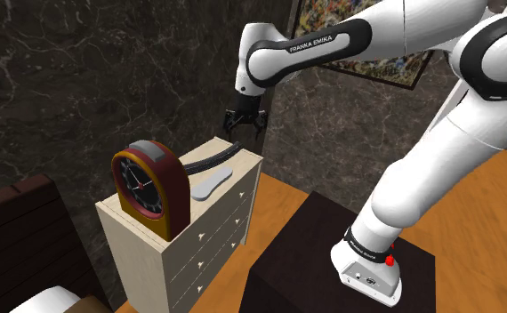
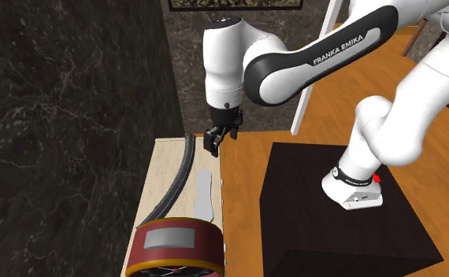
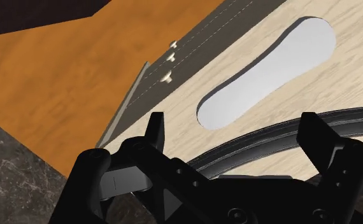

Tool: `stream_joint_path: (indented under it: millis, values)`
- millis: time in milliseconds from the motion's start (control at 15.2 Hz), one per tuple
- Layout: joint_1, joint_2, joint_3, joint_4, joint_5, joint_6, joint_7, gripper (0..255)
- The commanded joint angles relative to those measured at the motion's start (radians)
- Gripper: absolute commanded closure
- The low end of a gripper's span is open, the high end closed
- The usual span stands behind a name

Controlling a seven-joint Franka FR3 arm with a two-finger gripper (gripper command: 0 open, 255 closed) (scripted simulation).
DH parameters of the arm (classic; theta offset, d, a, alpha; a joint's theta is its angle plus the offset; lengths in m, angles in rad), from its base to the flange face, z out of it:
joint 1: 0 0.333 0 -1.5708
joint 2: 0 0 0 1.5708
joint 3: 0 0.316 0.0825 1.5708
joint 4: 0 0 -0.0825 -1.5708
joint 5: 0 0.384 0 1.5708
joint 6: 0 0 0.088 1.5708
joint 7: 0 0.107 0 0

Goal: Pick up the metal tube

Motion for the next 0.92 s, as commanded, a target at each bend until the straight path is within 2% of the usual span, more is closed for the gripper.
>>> stream_joint_path:
  millis: [0,396,858]
  values:
    - [-0.006,0.079,0.016,0.031,-0.013,0.043,0.078,0]
    - [-0.008,0.324,0.029,0.184,-0.073,0.116,0.293,0]
    - [0.02,0.606,-0.011,0.416,-0.127,0.144,0.505,0]
